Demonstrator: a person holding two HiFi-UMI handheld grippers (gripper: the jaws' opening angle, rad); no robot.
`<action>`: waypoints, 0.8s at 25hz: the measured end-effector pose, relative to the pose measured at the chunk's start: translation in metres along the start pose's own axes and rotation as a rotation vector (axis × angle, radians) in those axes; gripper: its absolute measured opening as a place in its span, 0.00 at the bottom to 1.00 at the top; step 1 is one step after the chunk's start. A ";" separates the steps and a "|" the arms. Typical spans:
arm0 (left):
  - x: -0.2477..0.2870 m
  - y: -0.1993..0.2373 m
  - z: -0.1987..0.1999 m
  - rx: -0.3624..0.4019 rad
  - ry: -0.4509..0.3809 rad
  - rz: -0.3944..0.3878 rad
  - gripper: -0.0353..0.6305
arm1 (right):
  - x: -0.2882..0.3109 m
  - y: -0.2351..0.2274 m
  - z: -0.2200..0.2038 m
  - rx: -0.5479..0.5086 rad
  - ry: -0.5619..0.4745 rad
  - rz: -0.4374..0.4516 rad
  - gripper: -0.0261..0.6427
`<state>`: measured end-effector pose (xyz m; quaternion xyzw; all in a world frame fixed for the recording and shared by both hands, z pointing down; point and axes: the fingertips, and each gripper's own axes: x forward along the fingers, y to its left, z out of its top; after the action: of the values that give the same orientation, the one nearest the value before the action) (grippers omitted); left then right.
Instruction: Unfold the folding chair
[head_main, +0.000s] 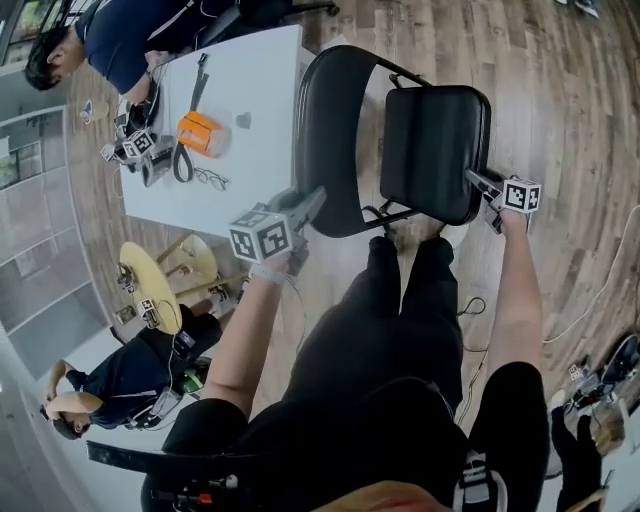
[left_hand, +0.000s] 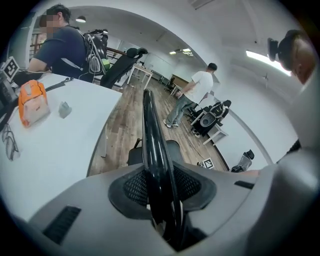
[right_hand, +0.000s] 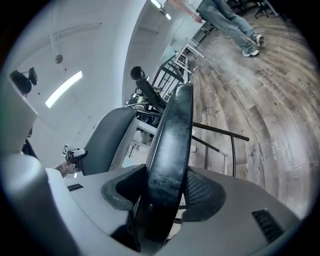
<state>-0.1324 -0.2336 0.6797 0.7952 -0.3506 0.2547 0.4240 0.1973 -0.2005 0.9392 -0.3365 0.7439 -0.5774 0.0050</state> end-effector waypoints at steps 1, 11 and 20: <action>0.003 -0.001 -0.002 -0.002 0.001 -0.007 0.21 | -0.006 -0.008 -0.002 0.010 -0.002 0.020 0.35; 0.037 -0.012 -0.021 -0.008 0.003 -0.050 0.21 | -0.049 -0.106 -0.018 0.104 -0.040 0.139 0.36; 0.066 -0.008 -0.040 -0.026 0.043 -0.065 0.22 | -0.066 -0.171 -0.031 0.142 -0.024 0.217 0.36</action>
<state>-0.0895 -0.2189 0.7423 0.7950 -0.3188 0.2532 0.4496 0.3208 -0.1590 1.0723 -0.2599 0.7331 -0.6206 0.1000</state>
